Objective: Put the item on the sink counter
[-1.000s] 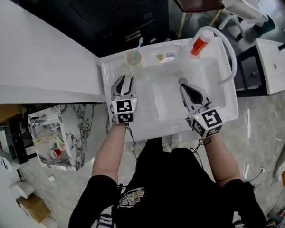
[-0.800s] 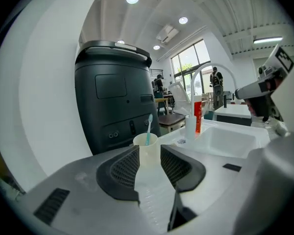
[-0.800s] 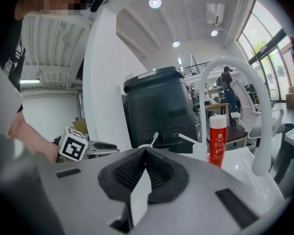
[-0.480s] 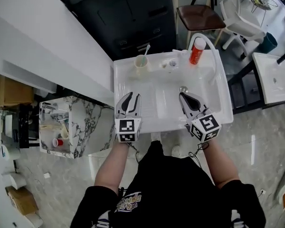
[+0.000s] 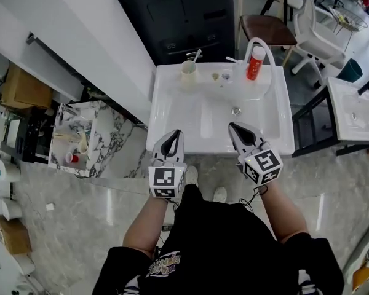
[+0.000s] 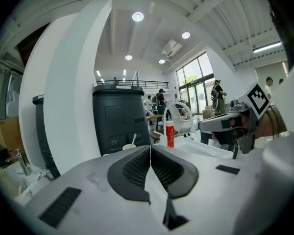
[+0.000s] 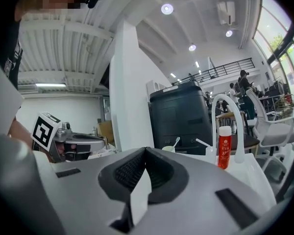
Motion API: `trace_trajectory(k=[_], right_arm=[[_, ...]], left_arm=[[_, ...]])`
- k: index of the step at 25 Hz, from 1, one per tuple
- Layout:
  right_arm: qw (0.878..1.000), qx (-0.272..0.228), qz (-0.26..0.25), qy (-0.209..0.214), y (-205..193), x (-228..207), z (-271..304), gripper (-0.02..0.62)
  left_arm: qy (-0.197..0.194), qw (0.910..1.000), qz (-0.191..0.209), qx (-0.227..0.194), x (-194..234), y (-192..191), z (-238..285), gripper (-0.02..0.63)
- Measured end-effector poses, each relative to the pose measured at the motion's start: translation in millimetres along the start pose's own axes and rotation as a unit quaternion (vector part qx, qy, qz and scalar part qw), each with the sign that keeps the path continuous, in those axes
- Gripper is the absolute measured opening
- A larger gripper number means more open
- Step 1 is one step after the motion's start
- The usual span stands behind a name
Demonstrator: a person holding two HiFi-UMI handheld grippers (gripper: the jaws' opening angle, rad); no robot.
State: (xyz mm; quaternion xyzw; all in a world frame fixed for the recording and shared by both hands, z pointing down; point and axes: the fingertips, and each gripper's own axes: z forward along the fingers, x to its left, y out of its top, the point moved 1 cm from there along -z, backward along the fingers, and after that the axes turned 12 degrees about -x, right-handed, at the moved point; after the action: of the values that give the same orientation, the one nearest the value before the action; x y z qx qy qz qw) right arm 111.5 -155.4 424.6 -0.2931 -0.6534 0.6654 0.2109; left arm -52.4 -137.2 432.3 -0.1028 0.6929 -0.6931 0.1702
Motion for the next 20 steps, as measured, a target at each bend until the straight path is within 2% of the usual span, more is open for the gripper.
trace_trajectory(k=[6, 11, 14, 16, 20], right_arm=[[1.0, 0.004, 0.011, 0.027, -6, 31, -2, 0.054], [0.999, 0.005, 0.018, 0.04, -13, 60, 5, 0.054], [0.999, 0.008, 0.02, 0.043, -17, 82, 11, 0.054], [0.999, 0.01, 0.019, 0.042, -19, 97, 13, 0.054], [0.999, 0.011, 0.013, 0.029, -21, 125, 12, 0.054]], left_arm=[[0.014, 0.9996, -0.017, 0.016, -5, -7, -38, 0.018], [0.009, 0.9995, -0.021, 0.021, 1, -8, -63, 0.018], [0.005, 0.9991, -0.037, 0.02, 9, -9, -77, 0.018], [-0.003, 0.9987, -0.047, 0.019, 14, -9, -85, 0.018], [-0.045, 0.9978, -0.048, 0.011, 17, -8, -100, 0.018]])
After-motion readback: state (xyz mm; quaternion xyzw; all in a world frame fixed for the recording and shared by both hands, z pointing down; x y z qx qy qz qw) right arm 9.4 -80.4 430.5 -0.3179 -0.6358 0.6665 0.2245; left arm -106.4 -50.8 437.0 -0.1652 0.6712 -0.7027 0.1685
